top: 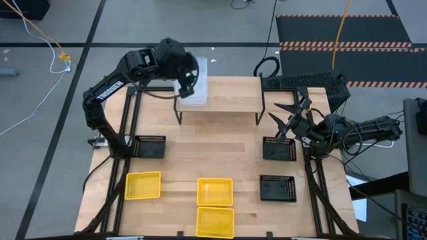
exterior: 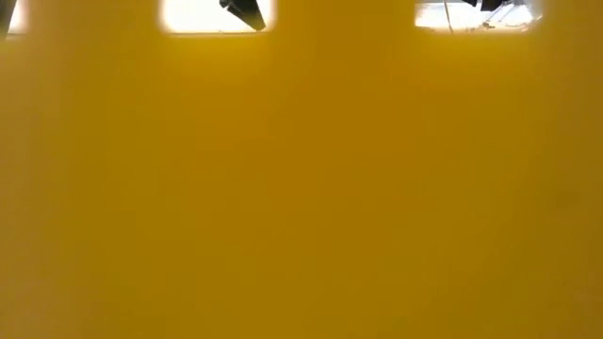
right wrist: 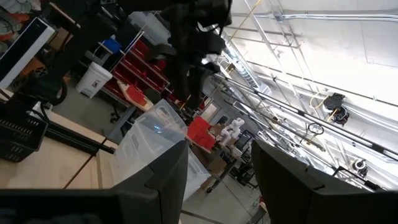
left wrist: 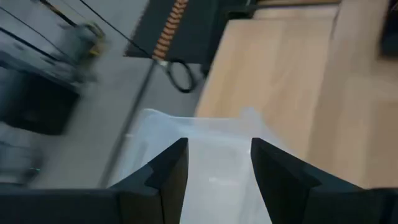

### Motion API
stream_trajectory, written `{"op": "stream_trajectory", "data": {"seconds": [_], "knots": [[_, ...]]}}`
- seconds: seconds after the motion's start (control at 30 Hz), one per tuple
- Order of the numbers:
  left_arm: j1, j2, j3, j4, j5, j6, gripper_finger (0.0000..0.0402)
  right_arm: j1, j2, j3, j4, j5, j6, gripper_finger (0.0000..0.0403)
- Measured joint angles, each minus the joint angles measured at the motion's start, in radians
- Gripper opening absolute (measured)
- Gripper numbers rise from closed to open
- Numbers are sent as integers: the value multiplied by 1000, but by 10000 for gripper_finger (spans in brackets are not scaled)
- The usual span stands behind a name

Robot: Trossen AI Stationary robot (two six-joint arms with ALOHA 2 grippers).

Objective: Stack baskets on shelf by color
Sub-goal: Stack the transparent bin on top of the transparent bin on the shelf

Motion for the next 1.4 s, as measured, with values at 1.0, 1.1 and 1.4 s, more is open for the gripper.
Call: {"op": "stream_trajectory", "data": {"seconds": [1.0,1.1,1.4], "knots": [[56,114,0,-52,209,-67,14,0,-1,0,0,-1,0,171],[51,114,0,-52,187,-62,19,0,-1,0,0,-1,0,171],[22,114,0,-36,105,1,9,0,-1,0,0,-1,0,171]]}}
